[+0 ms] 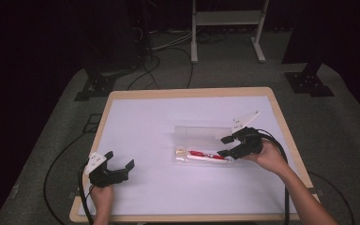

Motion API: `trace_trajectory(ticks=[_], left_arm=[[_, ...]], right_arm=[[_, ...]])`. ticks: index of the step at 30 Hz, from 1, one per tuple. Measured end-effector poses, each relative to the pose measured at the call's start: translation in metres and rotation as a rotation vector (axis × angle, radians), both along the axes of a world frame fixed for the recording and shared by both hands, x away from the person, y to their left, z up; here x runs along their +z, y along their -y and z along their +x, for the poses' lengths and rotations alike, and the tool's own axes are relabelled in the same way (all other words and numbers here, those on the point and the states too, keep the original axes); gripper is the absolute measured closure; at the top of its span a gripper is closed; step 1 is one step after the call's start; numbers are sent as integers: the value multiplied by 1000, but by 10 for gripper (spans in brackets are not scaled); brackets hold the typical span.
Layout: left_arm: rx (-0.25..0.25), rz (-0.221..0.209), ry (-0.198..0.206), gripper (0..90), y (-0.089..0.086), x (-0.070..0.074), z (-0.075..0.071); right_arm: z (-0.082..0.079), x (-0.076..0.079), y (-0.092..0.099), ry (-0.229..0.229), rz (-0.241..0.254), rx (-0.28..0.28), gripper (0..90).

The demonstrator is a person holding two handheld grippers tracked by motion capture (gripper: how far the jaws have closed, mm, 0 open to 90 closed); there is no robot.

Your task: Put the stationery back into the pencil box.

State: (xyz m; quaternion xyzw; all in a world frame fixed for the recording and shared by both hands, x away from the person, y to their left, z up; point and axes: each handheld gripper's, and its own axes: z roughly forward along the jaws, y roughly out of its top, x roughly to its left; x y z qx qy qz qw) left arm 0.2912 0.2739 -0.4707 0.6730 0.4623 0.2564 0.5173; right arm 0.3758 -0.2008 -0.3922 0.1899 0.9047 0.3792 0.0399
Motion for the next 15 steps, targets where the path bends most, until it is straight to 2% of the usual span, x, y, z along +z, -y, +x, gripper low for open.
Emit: trace_trajectory(ticks=[15], left_arm=[[1,11,-3,0,1,0,1]], right_arm=[[-8,-10,28,-22,-16,-35,395]])
